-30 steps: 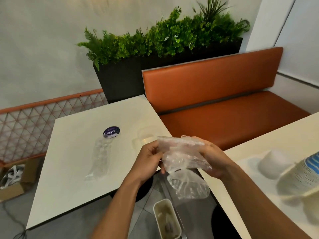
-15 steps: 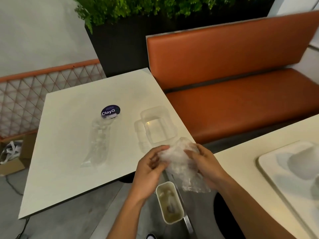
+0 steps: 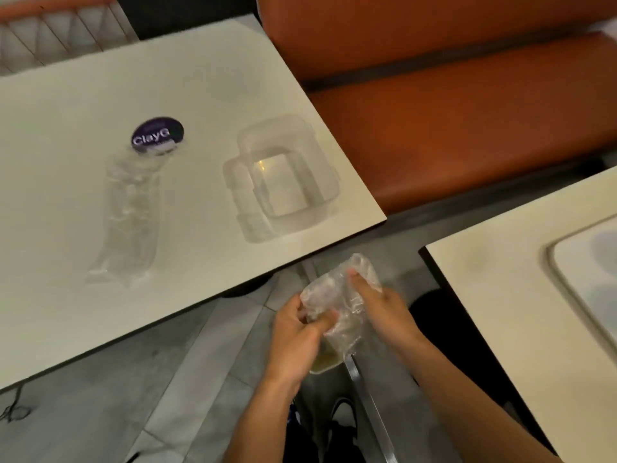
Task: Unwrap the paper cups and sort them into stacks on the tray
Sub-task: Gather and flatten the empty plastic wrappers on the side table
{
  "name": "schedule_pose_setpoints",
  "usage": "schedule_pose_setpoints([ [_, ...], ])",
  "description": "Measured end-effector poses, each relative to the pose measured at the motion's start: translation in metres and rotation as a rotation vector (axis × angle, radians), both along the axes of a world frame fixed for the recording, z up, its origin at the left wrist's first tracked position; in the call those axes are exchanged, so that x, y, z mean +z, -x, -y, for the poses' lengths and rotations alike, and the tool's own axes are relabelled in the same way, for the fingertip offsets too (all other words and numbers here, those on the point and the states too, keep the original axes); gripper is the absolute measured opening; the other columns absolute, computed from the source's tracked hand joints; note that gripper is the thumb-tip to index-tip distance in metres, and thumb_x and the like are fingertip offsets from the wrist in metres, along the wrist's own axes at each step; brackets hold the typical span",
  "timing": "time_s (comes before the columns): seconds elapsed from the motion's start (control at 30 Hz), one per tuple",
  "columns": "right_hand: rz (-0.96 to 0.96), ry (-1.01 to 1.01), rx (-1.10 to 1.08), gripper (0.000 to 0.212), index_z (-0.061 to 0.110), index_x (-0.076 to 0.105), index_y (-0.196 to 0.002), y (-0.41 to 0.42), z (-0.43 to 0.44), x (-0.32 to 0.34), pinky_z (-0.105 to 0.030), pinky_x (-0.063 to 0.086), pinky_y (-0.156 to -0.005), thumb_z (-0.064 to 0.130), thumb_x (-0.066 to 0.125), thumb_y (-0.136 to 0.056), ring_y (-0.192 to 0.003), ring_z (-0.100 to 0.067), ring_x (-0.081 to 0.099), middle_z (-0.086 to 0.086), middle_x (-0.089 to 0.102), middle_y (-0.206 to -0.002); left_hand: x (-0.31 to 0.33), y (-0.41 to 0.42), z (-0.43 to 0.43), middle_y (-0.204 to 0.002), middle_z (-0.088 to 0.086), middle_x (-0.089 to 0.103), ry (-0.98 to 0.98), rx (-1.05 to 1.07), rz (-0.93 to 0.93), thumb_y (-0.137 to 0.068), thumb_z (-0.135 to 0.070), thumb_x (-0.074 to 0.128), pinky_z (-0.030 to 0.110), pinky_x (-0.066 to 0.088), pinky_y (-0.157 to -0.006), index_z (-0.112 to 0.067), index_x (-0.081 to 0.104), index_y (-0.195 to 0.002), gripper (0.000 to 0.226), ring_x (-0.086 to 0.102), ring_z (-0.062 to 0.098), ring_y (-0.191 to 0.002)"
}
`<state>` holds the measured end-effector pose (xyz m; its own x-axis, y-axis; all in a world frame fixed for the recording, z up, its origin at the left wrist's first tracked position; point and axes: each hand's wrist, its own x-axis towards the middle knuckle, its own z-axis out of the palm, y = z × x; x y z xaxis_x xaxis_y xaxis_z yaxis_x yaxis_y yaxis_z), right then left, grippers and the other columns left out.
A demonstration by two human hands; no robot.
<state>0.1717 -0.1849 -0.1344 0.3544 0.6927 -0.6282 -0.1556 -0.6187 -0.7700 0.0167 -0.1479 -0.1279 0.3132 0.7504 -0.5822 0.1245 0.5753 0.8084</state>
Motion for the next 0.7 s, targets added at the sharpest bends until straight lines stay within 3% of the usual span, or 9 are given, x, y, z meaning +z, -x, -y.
schedule_pose_setpoints([
  [0.13,0.156,0.123,-0.124,0.066,0.004,0.076,-0.085,0.01,-0.002,-0.069,-0.049,0.064,-0.079,0.066,0.058,-0.094,-0.077,-0.029,0.077,-0.014,0.077,-0.079,-0.056,0.007,0.009,-0.112,0.012,0.078,0.248,0.13,0.133,-0.086,0.0,0.075,0.027,0.06,-0.075,-0.003,0.068,-0.124,0.038,0.075,0.026,-0.104],
  [0.27,0.112,0.178,-0.207,0.062,-0.001,0.076,-0.082,0.011,-0.01,-0.134,-0.053,0.063,-0.08,0.057,0.062,-0.097,-0.078,-0.035,0.076,-0.018,0.077,-0.078,-0.109,0.018,0.014,-0.115,0.014,0.077,0.339,0.186,0.165,-0.082,-0.003,0.076,0.03,0.06,-0.079,-0.003,0.07,-0.121,0.04,0.075,0.025,-0.104],
  [0.37,0.056,0.246,-0.153,0.06,0.005,0.077,-0.082,0.017,-0.014,-0.182,-0.048,0.064,-0.08,0.062,0.062,-0.094,-0.074,-0.03,0.076,-0.012,0.078,-0.076,-0.152,0.021,0.015,-0.109,0.01,0.079,0.383,0.221,0.132,-0.086,0.0,0.073,0.026,0.059,-0.072,-0.007,0.073,-0.116,0.03,0.076,0.018,-0.093],
  [0.47,0.089,0.374,0.069,0.068,0.011,0.073,-0.081,0.014,-0.017,-0.224,-0.028,0.057,-0.071,0.069,0.042,-0.099,-0.07,-0.021,0.068,-0.007,0.072,-0.08,-0.212,0.026,0.02,-0.104,0.007,0.08,0.472,0.316,0.034,-0.087,-0.003,0.075,0.029,0.056,-0.071,-0.009,0.072,-0.116,0.029,0.075,0.017,-0.087],
  [0.53,0.141,0.439,0.191,0.068,0.017,0.073,-0.095,0.007,-0.015,-0.252,-0.03,0.048,-0.081,0.067,0.027,-0.103,-0.095,-0.026,0.067,-0.011,0.071,-0.103,-0.257,0.027,0.024,-0.099,0.009,0.079,0.584,0.424,-0.052,-0.089,-0.005,0.075,0.032,0.056,-0.074,-0.007,0.07,-0.114,0.026,0.073,0.022,-0.089],
  [0.63,0.233,0.478,0.285,0.068,0.01,0.063,-0.134,0.003,-0.008,-0.302,-0.038,0.043,-0.108,0.06,0.026,-0.107,-0.131,-0.034,0.056,-0.018,0.061,-0.141,-0.322,0.024,0.029,-0.108,0.015,0.072,0.733,0.62,-0.116,-0.089,-0.008,0.076,0.031,0.055,-0.067,-0.005,0.069,-0.112,0.024,0.067,0.025,-0.09],
  [0.7,0.296,0.478,0.347,0.055,0.011,0.064,-0.124,0.002,0.0,-0.332,-0.038,0.041,-0.107,0.052,0.032,-0.109,-0.131,-0.035,0.055,-0.018,0.061,-0.139,-0.354,0.016,0.028,-0.12,0.012,0.068,0.769,0.743,-0.065,-0.091,-0.008,0.074,0.031,0.053,-0.071,-0.006,0.068,-0.115,0.025,0.063,0.025,-0.107],
])
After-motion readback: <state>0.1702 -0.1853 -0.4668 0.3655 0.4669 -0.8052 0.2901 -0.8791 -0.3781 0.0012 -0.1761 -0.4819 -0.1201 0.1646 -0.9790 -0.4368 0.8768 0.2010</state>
